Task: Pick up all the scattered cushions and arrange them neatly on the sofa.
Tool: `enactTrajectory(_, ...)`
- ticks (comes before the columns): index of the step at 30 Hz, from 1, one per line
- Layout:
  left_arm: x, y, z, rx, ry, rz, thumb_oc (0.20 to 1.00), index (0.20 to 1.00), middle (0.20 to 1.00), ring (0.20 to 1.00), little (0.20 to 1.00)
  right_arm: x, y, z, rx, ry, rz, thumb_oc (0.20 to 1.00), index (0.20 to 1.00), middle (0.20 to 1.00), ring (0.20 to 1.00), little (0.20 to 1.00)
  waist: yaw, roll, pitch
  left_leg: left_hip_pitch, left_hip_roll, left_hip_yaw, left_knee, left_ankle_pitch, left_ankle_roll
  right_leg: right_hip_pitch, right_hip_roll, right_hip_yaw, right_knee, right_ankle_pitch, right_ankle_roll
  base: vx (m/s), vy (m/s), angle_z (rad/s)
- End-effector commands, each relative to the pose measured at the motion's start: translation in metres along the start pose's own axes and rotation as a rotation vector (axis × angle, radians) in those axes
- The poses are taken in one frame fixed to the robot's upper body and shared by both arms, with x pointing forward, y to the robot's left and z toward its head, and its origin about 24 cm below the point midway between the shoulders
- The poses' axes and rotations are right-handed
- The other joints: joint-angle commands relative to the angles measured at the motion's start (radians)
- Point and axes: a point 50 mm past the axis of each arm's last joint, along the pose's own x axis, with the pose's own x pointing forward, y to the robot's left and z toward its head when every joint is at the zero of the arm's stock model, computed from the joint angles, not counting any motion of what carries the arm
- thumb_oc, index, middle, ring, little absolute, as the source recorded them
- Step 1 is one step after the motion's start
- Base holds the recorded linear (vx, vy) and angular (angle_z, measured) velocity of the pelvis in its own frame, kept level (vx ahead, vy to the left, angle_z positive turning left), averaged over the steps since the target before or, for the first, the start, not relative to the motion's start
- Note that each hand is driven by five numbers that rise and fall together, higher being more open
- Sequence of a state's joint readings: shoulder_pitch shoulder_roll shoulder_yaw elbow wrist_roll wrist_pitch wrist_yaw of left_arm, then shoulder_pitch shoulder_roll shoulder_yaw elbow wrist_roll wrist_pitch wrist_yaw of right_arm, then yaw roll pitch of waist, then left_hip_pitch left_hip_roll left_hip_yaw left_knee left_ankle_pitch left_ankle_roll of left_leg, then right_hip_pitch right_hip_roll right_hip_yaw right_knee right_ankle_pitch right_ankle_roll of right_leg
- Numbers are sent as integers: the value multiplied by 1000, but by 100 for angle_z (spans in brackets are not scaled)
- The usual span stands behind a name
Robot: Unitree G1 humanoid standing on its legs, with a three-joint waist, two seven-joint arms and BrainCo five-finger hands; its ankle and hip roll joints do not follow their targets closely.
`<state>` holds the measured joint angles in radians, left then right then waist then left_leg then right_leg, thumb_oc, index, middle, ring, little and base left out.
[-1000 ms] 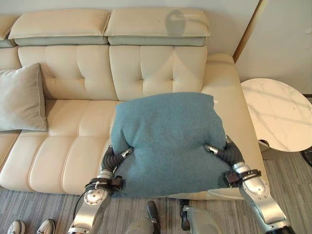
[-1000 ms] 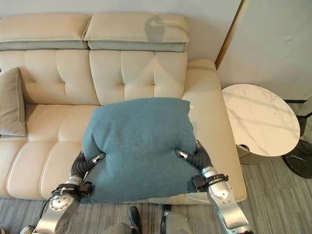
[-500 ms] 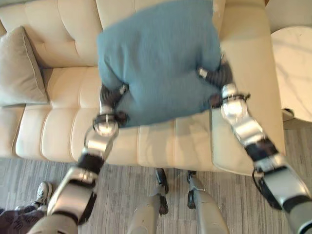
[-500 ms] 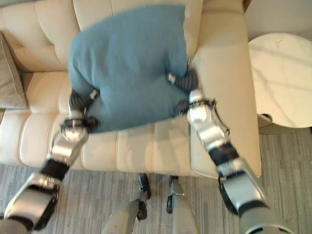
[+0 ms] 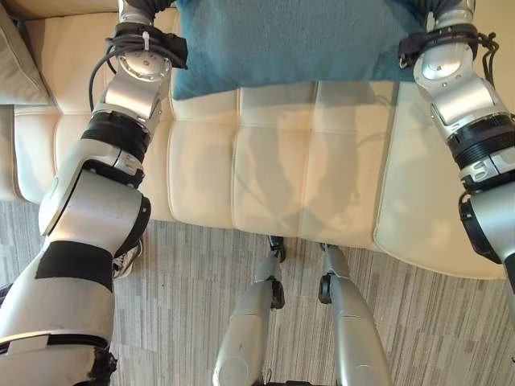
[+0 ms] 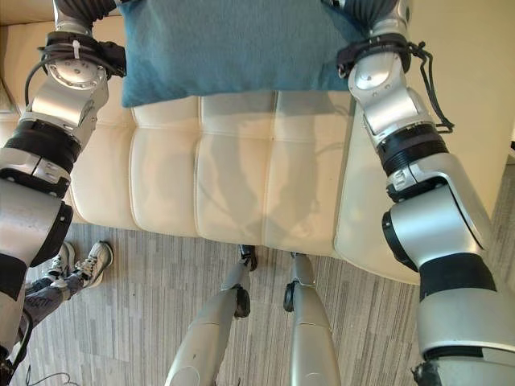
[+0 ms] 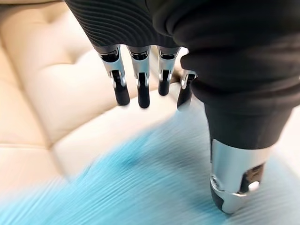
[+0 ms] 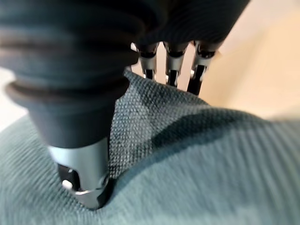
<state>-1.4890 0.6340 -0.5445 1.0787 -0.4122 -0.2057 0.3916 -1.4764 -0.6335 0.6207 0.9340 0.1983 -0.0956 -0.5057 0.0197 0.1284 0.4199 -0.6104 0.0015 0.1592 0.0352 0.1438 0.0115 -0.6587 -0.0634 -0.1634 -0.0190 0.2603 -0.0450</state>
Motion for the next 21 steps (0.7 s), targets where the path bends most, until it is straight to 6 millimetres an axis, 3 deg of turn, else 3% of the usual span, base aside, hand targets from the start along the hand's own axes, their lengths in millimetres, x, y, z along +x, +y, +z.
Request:
enactTrajectory(1,7,38,10,25,-71,52,1000,1000,1000,1000,1000,6,4,33,54,-122,37,1000,1000,1000,1000,1000,25,4,-16,4,-31,-39,-22,-58,-69,-39,-42,43,158,-221,176,3,-12,12)
enactTrajectory(4,-3,46,-19,52,2,49,1000,1000,1000,1000,1000,-3,13,17,37,-89,90,1000,1000,1000,1000,1000,24,9,6,-25,-29,-30,-27,-24,-64,-68,-47,30,158,-192,167,-58,-13,4)
enactTrajectory(6,-13,50,-42,32,68,62,1000,1000,1000,1000,1000,-11,18,5,30,-59,110,1000,1000,1000,1000,1000,24,5,10,-19,-26,-41,-37,-39,-74,-67,-43,36,158,-214,176,36,-14,-1)
enactTrajectory(8,-22,50,-54,-3,92,65,1000,1000,1000,1000,1000,-17,20,-4,25,-45,117,1000,1000,1000,1000,1000,20,0,19,-30,-26,-30,-37,-15,-68,-75,-45,26,156,-187,168,-44,-27,5)
enactTrajectory(13,-56,47,-69,-129,35,47,1000,1000,1000,1000,1000,-38,7,-21,34,-78,98,1000,1000,1000,1000,1000,22,-16,19,5,-31,-35,-43,-23,-70,-45,-40,30,150,-189,166,-27,-3,8)
enactTrajectory(14,-79,48,-79,-169,27,34,1000,1000,1000,1000,1000,-54,-1,-33,28,-88,104,1000,1000,1000,1000,1000,17,-23,12,36,-33,-38,-45,-31,-70,-15,-39,31,144,-188,166,0,0,0)
enactTrajectory(17,-118,49,-95,-256,47,31,1000,1000,1000,1000,1000,-88,-16,-59,61,-61,109,1000,1000,1000,1000,1000,8,-42,-4,89,-35,-34,-47,-49,-71,43,-39,27,131,-191,168,-1,8,-4)
enactTrajectory(21,-188,47,-136,-292,223,-4,1000,1000,1000,1000,1000,-161,-26,-102,157,88,163,1000,1000,1000,1000,1000,-14,-78,-29,167,-37,-29,-13,-100,-65,148,-50,15,121,-203,167,17,-8,1)
